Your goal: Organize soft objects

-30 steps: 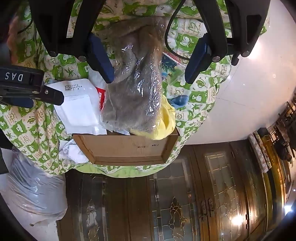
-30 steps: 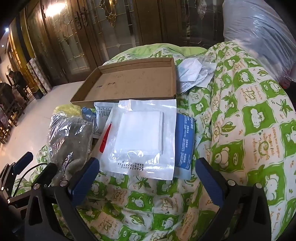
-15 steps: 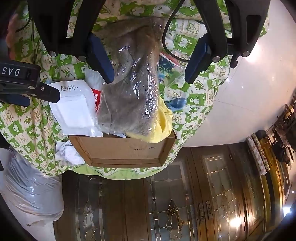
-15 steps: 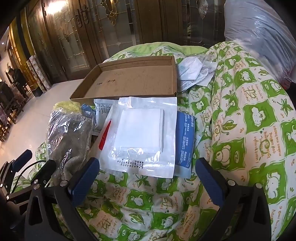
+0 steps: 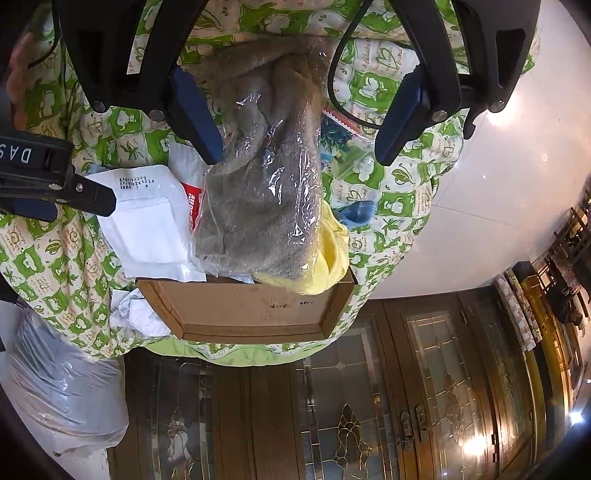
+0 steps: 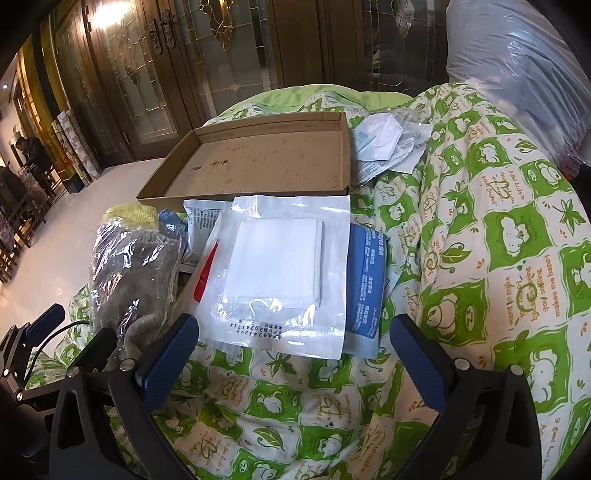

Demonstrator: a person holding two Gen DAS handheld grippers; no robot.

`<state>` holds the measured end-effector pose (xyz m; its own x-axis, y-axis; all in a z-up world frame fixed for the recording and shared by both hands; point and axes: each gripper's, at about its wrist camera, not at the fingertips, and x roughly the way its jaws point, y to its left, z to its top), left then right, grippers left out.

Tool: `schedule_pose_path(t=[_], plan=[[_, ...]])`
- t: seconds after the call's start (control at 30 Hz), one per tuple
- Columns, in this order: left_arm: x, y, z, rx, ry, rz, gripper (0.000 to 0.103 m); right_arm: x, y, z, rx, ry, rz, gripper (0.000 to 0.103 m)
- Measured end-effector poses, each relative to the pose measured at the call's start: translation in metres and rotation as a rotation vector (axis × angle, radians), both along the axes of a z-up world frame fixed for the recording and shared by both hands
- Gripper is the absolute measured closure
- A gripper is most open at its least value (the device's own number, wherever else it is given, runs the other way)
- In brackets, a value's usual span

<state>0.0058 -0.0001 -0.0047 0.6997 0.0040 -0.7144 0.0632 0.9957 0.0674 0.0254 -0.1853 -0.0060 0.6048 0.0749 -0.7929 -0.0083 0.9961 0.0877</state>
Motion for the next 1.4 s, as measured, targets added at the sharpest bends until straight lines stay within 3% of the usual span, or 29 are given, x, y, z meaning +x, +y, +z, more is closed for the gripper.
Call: schedule_pose_path(t=[0.87, 1.3, 1.33, 1.4], plan=[[0.005, -0.007, -0.009, 0.020, 0.033, 0.000, 0.015, 0.003, -0.004, -0.001, -0.007, -0.004, -0.014, 0.000], [0.028, -0.023, -0.025, 0.094, 0.110, -0.037, 0.015, 0.010, -0.008, -0.003, -0.018, 0.006, -0.009, 0.000], [0.031, -0.025, -0.028, 0.105, 0.121, -0.044, 0.016, 0.012, -0.009, -0.003, -0.022, 0.007, -0.009, 0.000], [0.035, -0.029, -0.033, 0.118, 0.145, -0.062, 0.032, 0.017, -0.011, -0.005, -0.029, 0.015, -0.005, 0.000]])
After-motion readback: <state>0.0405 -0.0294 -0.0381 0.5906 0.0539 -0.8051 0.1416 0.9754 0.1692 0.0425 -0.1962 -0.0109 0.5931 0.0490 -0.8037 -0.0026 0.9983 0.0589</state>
